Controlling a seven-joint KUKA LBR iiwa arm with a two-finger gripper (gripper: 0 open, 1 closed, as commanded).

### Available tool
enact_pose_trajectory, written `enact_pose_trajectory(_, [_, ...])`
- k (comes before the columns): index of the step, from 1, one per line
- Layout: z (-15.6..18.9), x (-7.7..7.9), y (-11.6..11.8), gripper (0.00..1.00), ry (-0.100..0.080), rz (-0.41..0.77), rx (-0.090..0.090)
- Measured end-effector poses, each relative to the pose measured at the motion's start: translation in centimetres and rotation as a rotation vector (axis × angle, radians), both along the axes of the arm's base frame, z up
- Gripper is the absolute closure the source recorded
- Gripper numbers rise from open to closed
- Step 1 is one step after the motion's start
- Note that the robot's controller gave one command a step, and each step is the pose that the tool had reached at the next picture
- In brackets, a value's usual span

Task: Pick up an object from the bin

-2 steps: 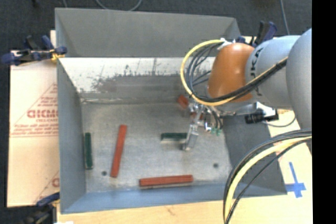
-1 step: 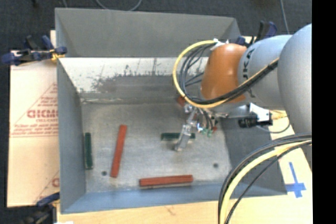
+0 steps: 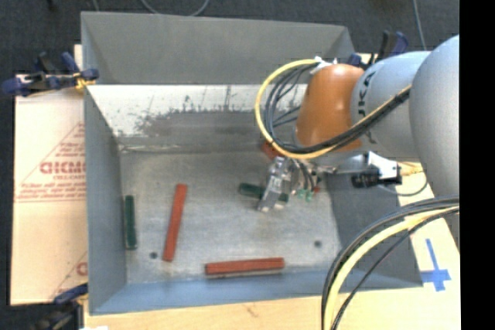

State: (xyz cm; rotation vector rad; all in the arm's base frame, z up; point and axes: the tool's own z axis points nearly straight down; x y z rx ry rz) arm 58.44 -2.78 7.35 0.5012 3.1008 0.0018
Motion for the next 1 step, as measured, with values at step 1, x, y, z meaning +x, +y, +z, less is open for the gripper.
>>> enact_pose_trajectory(1, [-0.15, -0.74, 2.95, 1.0, -0.002, -0.033, -0.001])
